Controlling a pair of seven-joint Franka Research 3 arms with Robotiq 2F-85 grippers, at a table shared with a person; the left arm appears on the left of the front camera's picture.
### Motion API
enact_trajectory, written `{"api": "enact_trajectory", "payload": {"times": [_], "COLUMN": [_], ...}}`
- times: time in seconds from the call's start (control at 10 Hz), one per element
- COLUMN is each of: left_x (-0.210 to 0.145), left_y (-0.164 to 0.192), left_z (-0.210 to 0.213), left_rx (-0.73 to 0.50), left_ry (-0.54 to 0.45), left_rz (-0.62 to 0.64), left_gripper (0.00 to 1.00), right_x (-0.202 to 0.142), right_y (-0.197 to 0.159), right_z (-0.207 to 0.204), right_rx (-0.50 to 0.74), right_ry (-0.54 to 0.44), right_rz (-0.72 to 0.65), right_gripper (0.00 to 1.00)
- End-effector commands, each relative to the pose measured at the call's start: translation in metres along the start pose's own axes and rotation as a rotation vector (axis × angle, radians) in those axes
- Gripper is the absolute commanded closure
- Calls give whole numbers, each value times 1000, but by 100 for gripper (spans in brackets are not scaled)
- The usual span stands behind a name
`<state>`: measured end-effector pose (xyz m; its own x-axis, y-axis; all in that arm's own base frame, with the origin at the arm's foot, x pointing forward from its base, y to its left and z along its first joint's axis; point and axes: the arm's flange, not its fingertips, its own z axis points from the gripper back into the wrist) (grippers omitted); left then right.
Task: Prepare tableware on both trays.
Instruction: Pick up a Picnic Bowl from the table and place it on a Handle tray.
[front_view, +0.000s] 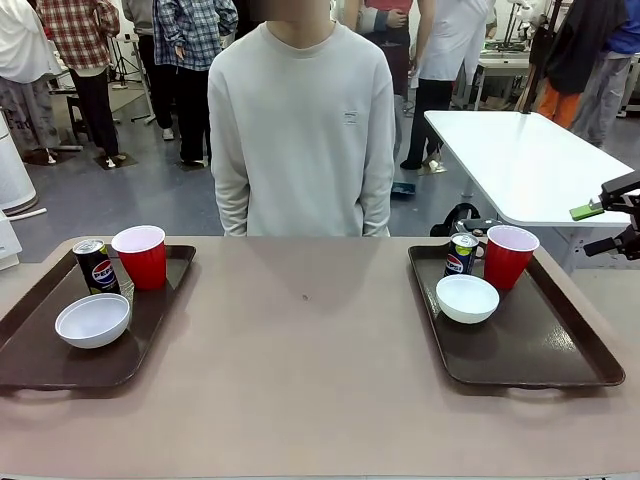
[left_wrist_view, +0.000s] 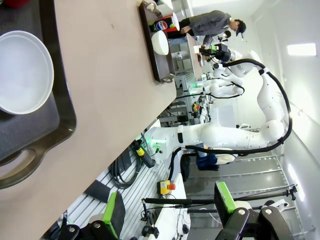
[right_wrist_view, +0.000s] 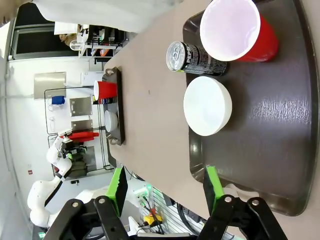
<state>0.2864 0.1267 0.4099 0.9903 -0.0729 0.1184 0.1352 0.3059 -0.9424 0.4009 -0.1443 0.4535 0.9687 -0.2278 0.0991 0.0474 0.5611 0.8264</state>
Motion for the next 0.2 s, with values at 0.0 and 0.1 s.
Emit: {"api": "enact_trajectory", "payload": {"times": [0.0,0.1], "left_x": [0,0], "left_y": [-2,-2], "left_z": [1,1], "left_rx": [-15,-15], "left_ry": [-11,-11], "left_rz": [-13,-13], "left_gripper": [5,5], "right_x": [0,0], "right_y": [1,1], "right_z": [0,0], "right_rx": [6,6], "right_ry": [10,10], "right_rz": [5,5], "right_gripper": [20,20]}}
